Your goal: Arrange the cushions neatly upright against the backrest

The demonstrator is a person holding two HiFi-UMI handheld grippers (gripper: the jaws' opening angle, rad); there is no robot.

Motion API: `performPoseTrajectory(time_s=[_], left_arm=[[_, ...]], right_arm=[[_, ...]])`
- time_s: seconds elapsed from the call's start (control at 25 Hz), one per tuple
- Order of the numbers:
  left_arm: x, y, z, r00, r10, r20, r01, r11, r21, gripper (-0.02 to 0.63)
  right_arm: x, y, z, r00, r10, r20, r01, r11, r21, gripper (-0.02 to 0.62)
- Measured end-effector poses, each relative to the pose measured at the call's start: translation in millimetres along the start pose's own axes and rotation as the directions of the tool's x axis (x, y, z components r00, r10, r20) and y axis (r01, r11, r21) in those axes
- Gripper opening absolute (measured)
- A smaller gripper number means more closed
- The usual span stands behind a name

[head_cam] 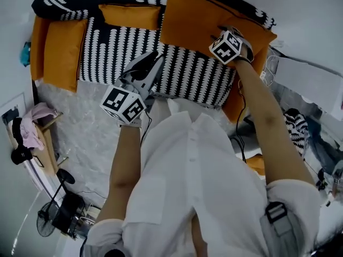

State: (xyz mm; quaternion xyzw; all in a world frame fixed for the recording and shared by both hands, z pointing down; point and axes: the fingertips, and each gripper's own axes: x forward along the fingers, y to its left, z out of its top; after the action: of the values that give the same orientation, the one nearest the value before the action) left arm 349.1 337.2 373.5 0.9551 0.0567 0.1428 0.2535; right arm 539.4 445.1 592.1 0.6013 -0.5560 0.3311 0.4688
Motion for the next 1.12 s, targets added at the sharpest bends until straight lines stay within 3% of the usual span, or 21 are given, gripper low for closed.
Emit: performPoseTrajectory(time_s=[0.12,0.28,0.4,0.52,0.68,0.88,1.12], left_arm=[[-23,-1,9,0.999,0.038,0.037,-0.038,0.999,-0.007,0.092],[-60,11,19,0.985,0.137,0.108,-0.135,0.991,-0.024,0.092],[-96,21,24,0.966,0.203,0.16,-0.198,0.979,-0.049,0.092],[-138,30,20,0.949,0.251,0.189,-0.242,0.968,-0.069,0.092],[-203,54,9,0.919,0.317,0.234,-0.298,0.948,-0.112,0.092],[-292,97,-7,0.88,0.383,0.281,-0.339,0.921,-0.195,0.092],[-395,156,-8,0.854,0.416,0.313,-0.367,0.908,-0.204,0.092]], right_arm=[[-33,19,18,0.989,0.031,0.146,-0.065,0.971,0.232,0.205],[-70,44,52,0.932,0.025,0.362,-0.204,0.86,0.468,0.192],[-88,76,83,0.883,0.019,0.469,-0.304,0.784,0.542,0.167],[-98,112,117,0.854,0.06,0.516,-0.363,0.78,0.51,0.152],[-107,155,173,0.825,0.119,0.553,-0.384,0.835,0.394,0.109],[-121,230,255,0.755,0.232,0.614,-0.421,0.889,0.181,0.121],[-122,342,363,0.701,0.373,0.609,-0.478,0.878,0.013,0.123]])
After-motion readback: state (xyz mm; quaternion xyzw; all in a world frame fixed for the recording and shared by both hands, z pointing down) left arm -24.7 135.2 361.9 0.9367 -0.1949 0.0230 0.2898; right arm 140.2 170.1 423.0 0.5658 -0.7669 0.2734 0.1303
